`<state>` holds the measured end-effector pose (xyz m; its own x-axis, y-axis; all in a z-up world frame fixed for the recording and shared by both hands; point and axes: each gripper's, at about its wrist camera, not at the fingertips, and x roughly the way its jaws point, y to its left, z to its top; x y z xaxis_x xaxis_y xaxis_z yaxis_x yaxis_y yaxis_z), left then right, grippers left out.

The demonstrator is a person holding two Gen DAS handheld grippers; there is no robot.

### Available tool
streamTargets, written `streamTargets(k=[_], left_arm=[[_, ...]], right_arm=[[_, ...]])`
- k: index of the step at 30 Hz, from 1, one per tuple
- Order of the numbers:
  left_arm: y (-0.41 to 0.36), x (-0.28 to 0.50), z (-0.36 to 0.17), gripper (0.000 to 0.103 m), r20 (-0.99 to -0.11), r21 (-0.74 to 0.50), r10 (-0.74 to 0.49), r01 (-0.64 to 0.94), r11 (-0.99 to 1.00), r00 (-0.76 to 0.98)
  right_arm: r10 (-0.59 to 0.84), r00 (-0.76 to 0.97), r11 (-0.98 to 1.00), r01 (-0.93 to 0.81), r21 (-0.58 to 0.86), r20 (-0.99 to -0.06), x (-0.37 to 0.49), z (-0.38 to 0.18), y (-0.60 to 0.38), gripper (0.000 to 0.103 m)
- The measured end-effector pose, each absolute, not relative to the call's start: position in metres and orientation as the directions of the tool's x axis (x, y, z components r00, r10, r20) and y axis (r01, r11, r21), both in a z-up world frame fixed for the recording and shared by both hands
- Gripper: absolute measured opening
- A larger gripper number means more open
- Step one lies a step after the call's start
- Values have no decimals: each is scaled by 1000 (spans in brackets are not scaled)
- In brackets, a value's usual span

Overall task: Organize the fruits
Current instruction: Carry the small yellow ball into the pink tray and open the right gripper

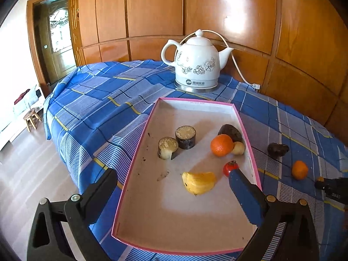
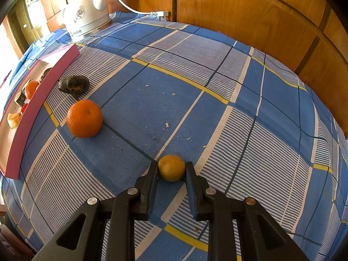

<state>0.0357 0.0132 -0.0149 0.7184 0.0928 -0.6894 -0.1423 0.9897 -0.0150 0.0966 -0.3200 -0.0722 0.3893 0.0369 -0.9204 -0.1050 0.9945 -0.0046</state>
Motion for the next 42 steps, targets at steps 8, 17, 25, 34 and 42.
streamTargets(k=[8,17,25,34,42], left_arm=[[17,36,-16,103,-691,-30,76,-134,991,719],[31,33,-11,103,-678,-34,76,-134,990,731],[60,30,-10,103,-677,-57,108,-198,979,728],[76,27,-16,103,-681,-64,120,-222,973,723],[79,26,-24,103,-700,-77,102,-216,973,707]], right_arm=[[23,397,994,-106,-21,-918,95,-72,-318,25],[72,445,996,-74,44,-893,99,-35,-295,24],[344,461,919,-344,193,-818,110,7,-180,24],[529,290,829,-379,411,-798,158,-20,-90,24],[523,275,843,-307,441,-807,162,-33,-80,35]])
